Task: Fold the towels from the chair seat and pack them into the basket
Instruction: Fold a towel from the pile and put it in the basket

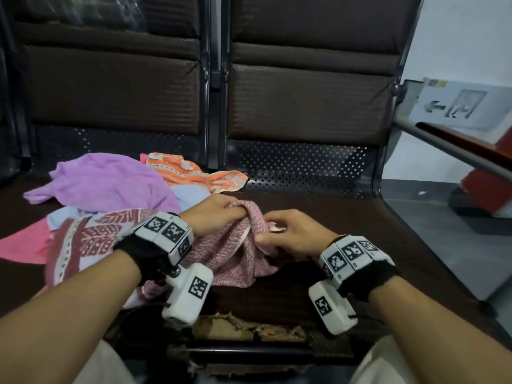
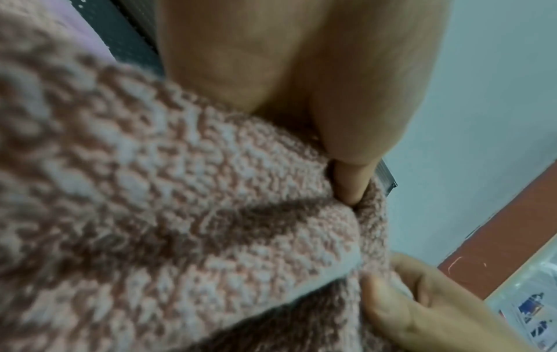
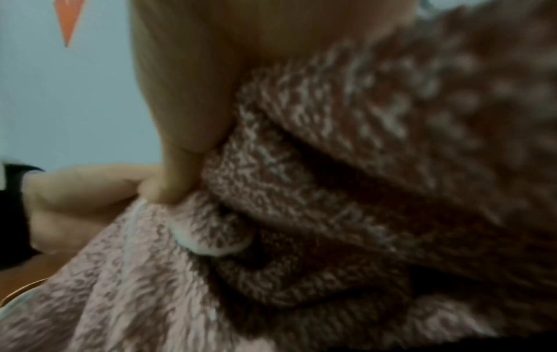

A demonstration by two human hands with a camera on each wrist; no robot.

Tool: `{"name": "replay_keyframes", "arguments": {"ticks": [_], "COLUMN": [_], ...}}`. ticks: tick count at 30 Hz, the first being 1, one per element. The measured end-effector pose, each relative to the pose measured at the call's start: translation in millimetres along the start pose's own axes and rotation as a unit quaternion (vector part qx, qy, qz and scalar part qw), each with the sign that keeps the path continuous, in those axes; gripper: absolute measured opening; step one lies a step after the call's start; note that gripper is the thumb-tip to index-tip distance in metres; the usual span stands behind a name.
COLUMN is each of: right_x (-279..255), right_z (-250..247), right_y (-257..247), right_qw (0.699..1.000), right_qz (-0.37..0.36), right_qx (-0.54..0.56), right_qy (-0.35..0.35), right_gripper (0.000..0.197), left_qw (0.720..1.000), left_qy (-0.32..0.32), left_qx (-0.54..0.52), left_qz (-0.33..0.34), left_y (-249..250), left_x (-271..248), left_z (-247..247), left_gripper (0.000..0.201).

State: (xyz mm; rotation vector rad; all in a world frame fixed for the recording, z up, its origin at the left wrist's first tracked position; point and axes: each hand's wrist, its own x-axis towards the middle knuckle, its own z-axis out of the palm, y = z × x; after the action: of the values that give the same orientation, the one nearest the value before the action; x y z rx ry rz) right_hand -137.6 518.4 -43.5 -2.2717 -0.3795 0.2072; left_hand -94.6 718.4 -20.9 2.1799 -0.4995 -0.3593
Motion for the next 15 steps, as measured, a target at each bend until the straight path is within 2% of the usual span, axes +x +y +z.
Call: {"name": "replay_keyframes", "arguments": {"ticks": [3,5,6,8,10,13,15], "right_x": [2.5,3.8,3.7,3.3,0.8,-6.3,-13.7], "right_z": [2.9,0.8,-1.3,-5.0,-11.0,-19.0,-22.7], "right_y": [-8.8,-12.4,-13.8,-15.7,-18.9,-25.5,-30.6], "right_qw": [0.999,0.993,0.984,0.954,0.928,0.894,0.876], "right_qz": [-0.001,0.018,0.028,0.047,0.047,0.019,-0.004], "right_qx": [0.039,0.113,0.175,0.292,0.363,0.435,0.473], "right_qy": [-0.032,-0.018,0.000,0.041,0.073,0.103,0.091], "right_gripper": [0.019,0.014,0.011,0.015,0.014,0.016,0.023], "left_qw": [0.999,1.000,0.999,0.987,0.966,0.950,0.946], "left_qy": [-0.032,0.001,0.042,0.158,0.232,0.232,0.209], "left_qx": [0.008,0.004,0.008,0.023,0.020,0.012,0.051], "left_qz": [-0.027,-0.028,-0.016,0.037,0.114,0.210,0.245], "left_y": [-3.2,-5.4,-5.2,-3.0,2.7,16.2,21.4], "left_x": [2.9,5.1,5.5,3.4,-2.2,-14.6,-19.9], "left_z": [4.0,3.9,3.6,3.8,4.6,8.3,11.9], "left_gripper": [0.028,0.024,0.019,0.022,0.030,0.029,0.024]}}
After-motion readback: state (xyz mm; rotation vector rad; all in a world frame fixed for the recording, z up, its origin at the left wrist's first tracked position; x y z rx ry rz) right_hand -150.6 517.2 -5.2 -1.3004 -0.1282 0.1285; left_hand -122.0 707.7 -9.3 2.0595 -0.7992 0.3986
